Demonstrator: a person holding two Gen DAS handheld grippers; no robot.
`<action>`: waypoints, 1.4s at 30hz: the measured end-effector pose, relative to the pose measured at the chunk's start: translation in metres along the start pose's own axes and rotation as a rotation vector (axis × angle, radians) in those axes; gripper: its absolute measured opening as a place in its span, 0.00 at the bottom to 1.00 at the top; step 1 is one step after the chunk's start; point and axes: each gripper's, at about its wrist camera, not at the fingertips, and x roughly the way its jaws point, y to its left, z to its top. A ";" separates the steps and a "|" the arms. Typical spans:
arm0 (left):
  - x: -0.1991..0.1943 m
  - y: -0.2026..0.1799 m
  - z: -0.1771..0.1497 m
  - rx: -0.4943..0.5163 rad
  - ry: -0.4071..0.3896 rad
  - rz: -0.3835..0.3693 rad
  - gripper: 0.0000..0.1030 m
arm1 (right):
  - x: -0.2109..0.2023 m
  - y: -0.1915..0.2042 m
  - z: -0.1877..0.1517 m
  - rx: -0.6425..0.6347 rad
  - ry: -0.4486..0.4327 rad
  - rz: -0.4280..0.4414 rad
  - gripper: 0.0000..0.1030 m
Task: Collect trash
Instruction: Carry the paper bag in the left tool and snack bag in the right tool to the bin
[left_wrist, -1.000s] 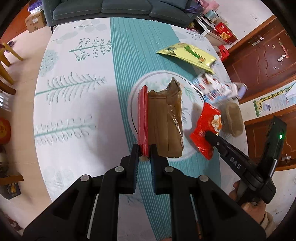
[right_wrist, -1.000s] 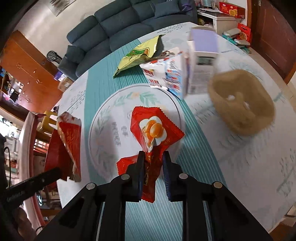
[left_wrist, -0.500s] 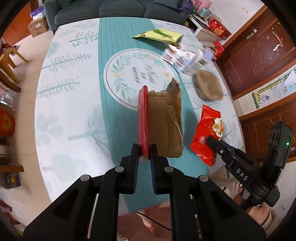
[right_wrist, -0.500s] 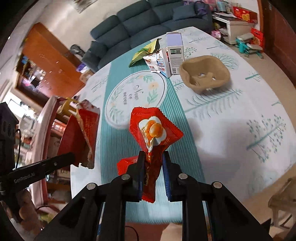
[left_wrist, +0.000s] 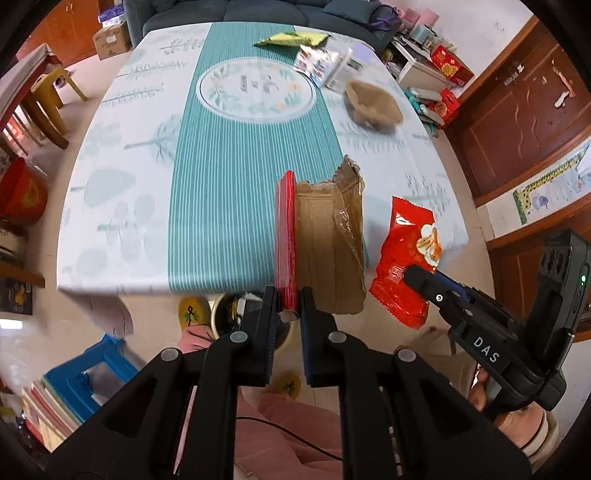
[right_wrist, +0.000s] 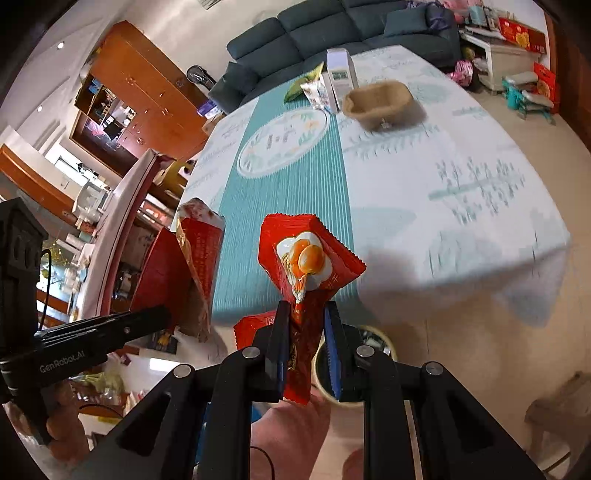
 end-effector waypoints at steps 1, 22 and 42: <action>-0.003 -0.004 -0.009 0.006 0.002 0.009 0.09 | -0.002 -0.002 -0.008 0.001 0.009 0.004 0.17; 0.091 0.011 -0.116 0.066 0.175 0.047 0.09 | 0.123 -0.069 -0.127 0.143 0.195 -0.089 0.17; 0.321 0.061 -0.154 0.061 0.259 0.072 0.09 | 0.285 -0.135 -0.187 0.151 0.264 -0.199 0.17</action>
